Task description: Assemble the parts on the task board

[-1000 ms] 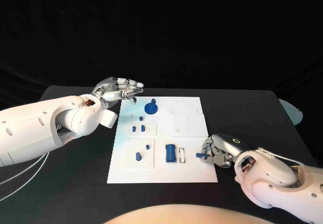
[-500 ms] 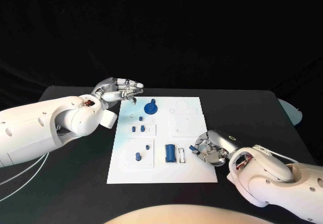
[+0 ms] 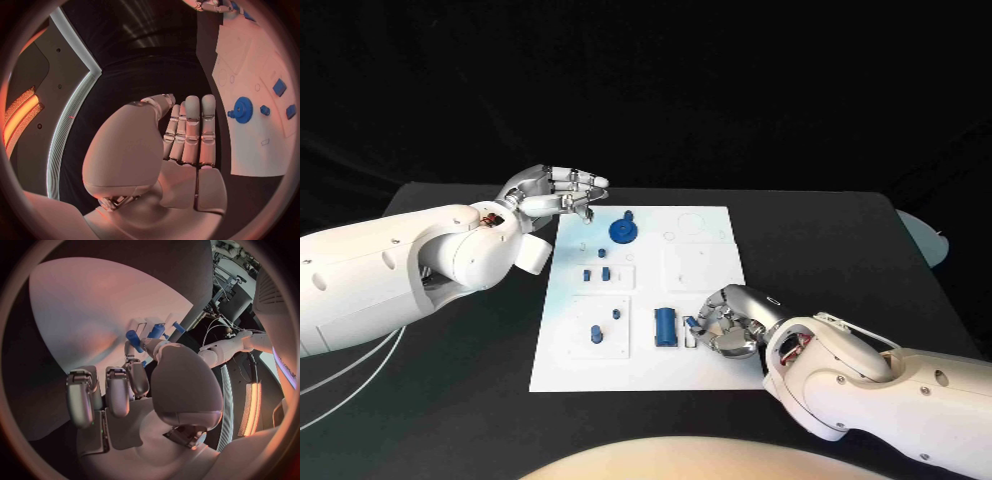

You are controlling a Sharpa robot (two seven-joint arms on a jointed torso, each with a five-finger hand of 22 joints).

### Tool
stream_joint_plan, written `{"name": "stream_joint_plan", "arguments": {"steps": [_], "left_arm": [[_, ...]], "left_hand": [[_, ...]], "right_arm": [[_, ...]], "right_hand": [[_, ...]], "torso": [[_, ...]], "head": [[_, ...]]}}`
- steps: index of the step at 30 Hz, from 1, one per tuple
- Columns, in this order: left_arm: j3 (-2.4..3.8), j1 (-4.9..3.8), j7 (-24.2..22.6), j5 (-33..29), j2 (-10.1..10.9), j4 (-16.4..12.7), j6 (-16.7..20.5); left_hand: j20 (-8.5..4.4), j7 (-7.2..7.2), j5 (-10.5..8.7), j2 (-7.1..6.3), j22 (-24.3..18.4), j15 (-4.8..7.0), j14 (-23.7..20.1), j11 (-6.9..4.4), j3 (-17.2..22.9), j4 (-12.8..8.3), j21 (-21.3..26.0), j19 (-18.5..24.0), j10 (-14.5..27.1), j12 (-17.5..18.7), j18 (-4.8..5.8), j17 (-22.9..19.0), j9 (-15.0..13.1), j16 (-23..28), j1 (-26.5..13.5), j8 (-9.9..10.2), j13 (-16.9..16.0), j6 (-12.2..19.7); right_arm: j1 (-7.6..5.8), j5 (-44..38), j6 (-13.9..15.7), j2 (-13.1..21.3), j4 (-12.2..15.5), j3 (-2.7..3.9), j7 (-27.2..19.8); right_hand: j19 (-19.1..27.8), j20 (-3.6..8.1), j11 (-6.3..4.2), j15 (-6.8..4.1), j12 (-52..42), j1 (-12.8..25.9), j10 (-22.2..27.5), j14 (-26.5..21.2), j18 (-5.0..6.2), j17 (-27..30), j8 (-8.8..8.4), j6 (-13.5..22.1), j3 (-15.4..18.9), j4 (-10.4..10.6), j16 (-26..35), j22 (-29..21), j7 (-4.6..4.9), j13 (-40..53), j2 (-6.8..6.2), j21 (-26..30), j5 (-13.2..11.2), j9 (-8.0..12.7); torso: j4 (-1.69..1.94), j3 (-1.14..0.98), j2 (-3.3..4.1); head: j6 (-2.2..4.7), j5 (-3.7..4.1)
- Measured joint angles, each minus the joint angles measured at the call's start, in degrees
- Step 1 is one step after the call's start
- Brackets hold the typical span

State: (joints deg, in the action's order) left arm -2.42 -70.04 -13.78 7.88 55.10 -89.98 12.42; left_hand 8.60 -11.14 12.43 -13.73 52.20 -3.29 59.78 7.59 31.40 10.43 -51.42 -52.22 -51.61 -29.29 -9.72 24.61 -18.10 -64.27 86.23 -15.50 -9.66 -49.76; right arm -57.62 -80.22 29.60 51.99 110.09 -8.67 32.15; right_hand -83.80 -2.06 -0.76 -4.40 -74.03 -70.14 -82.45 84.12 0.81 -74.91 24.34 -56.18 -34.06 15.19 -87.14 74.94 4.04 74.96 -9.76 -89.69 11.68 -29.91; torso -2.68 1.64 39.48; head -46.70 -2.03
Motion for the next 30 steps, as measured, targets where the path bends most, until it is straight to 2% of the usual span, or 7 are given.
{"name": "stream_joint_plan", "arguments": {"steps": [2, 3, 4, 6, 10, 14, 30], "left_arm": [[0.00, 0.00, 0.03, 0.00, 0.00, -0.01, -0.04], [0.00, 0.00, 0.04, 0.00, 0.00, -0.02, -0.06], [0.00, 0.00, 0.06, 0.00, 0.00, -0.03, -0.08], [0.00, 0.00, 0.11, 0.00, 0.00, -0.04, -0.14], [0.00, 0.00, 0.21, 0.00, 0.00, -0.07, -0.28], [0.00, 0.00, 0.30, 0.00, 0.01, -0.08, -0.39], [0.00, 0.00, 0.66, 0.00, 0.03, -0.09, -0.75]], "left_hand": [[0.00, 0.00, 0.00, 0.00, -0.01, 0.00, 0.00, 0.00, 0.00, 0.00, 0.00, 0.00, 0.00, 0.00, 0.00, -0.07, 0.00, 0.00, 0.00, 0.00, 0.00, 0.00], [0.00, 0.00, 0.00, 0.00, -0.03, 0.00, 0.00, 0.00, 0.00, 0.00, 0.00, 0.00, 0.00, 0.00, 0.00, -0.07, 0.00, 0.00, 0.00, 0.00, 0.00, 0.00], [0.00, 0.00, 0.00, 0.00, -0.05, 0.00, 0.00, 0.00, 0.00, 0.00, 0.00, 0.00, 0.00, 0.00, 0.00, -0.07, 0.00, 0.00, 0.00, 0.00, 0.00, 0.00], [0.00, 0.00, 0.00, 0.00, -0.05, 0.00, 0.00, 0.00, 0.00, 0.00, 0.00, 0.00, 0.00, 0.00, 0.00, -0.07, 0.00, 0.00, 0.00, 0.00, 0.00, 0.00], [0.00, 0.00, 0.00, 0.00, -0.05, 0.00, 0.00, 0.00, 0.00, 0.00, 0.00, 0.00, 0.00, 0.00, 0.00, -0.07, 0.01, 0.00, 0.00, 0.00, 0.00, 0.00], [0.00, 0.00, 0.00, 0.00, -0.05, 0.00, 0.00, 0.00, 0.00, 0.00, 0.00, 0.00, 0.00, 0.00, 0.00, -0.07, 0.01, 0.00, 0.00, 0.00, -0.01, 0.00], [0.00, 0.00, 0.00, 0.00, -0.04, 0.00, 0.00, 0.00, 0.00, 0.00, 0.00, 0.00, 0.00, 0.00, 0.00, -0.06, -0.04, 0.00, 0.00, 0.00, 0.04, 0.00]], "right_arm": [[0.10, 0.57, -0.08, -0.41, -0.41, 0.00, -0.01], [0.13, 0.78, -0.11, -0.55, -0.60, 0.00, -0.01], [0.16, 0.97, -0.15, -0.69, -0.77, 0.00, -0.01], [0.22, 1.35, -0.24, -0.98, -1.12, 0.00, 0.00], [0.26, 1.89, -0.41, -1.37, -1.49, 0.01, 0.09], [0.27, 2.20, -0.52, -1.52, -1.74, 0.03, 0.16], [0.28, 2.18, -0.72, -1.95, -2.15, 0.04, 0.25]], "right_hand": [[0.00, 0.00, 0.00, 0.00, -0.02, 1.35, 0.00, 0.00, 0.00, 0.00, 1.98, -0.01, 0.54, 0.54, 0.00, 0.00, -0.01, 0.00, -0.44, 0.00, 0.73, -0.03], [0.00, 0.00, 0.08, 0.00, -0.16, 2.68, -0.08, 0.00, 0.00, 0.00, 2.52, -0.01, 1.12, 1.11, 0.00, 0.00, -0.01, 0.00, -0.56, 0.00, 2.13, -1.41], [0.00, 0.00, 0.16, 0.00, -0.39, 3.22, -0.16, 0.00, 0.00, 0.00, 2.73, -0.04, 1.48, 1.26, 0.00, 0.00, 0.01, 0.00, -0.66, 0.00, 2.66, -3.03], [0.00, 0.00, 0.16, 0.00, -0.48, 4.23, -0.16, 0.00, 0.00, 0.00, 2.95, -0.43, 2.27, 1.26, 0.00, -0.01, -0.22, -0.01, -0.41, 0.00, 2.88, -3.84], [0.00, 0.00, -0.05, 0.00, -0.86, 5.92, -0.37, 0.00, 0.00, 0.00, 3.13, -1.27, 3.31, 1.35, -0.22, -0.01, -0.89, -0.01, -0.22, 0.00, 3.05, -4.12], [0.00, 0.00, -0.05, 0.00, -1.50, 7.73, -0.78, 0.00, 0.01, 0.00, 3.07, -1.94, 5.10, 1.28, -0.22, -0.01, -1.14, -0.01, -0.06, 0.00, 6.54, -4.03], [0.00, 0.00, -0.26, 0.00, -1.74, 8.84, -0.99, 0.00, 0.00, 0.01, 3.31, -1.78, 6.34, 1.40, -0.22, -0.02, -0.97, -0.02, 0.19, 0.00, 6.74, -4.07]], "torso": [[0.00, 0.00, 0.00], [-0.01, 0.00, 0.00], [-0.02, 0.00, 0.00], [-0.04, 0.00, 0.00], [-0.05, 0.00, -0.01], [-0.05, 0.00, -0.01], [-0.05, -0.01, -0.03]], "head": [[-0.01, -0.05], [-0.01, -0.06], [-0.01, -0.07], [-0.04, -0.10], [-0.10, -0.12], [-0.13, -0.12], [-0.14, -0.16]]}}
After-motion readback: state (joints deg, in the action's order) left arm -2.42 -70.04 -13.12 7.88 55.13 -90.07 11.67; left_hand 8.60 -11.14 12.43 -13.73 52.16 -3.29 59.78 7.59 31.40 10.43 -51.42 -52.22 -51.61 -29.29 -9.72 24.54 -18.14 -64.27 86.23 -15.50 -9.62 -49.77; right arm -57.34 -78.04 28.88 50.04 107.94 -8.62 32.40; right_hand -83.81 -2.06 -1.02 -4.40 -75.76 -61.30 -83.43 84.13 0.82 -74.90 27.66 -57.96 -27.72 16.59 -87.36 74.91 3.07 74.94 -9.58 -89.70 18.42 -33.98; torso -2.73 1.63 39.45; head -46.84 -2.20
